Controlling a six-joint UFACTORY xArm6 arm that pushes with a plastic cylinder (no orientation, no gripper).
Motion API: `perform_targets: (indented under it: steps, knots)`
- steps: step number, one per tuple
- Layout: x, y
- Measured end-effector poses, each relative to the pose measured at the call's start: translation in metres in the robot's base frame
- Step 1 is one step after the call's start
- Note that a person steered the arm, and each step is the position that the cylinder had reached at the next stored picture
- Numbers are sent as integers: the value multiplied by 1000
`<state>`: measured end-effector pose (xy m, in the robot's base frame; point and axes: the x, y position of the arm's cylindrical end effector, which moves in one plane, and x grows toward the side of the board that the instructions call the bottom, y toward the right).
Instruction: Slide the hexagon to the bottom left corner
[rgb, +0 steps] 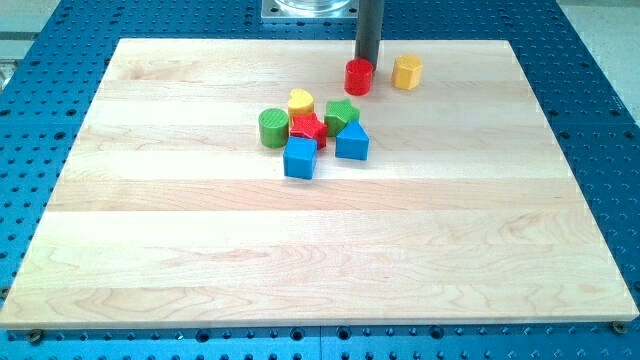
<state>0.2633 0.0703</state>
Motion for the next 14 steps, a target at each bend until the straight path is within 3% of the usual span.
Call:
perform_targets:
  steps: [2,5,6,7,9,11,12,13,14]
  knots:
    - [67,-13]
    - [81,-20]
    - [59,64]
    - [16,110]
    - [11,-38]
    - [-14,-52]
    - [12,-164]
    - [66,-264]
    - [57,-262]
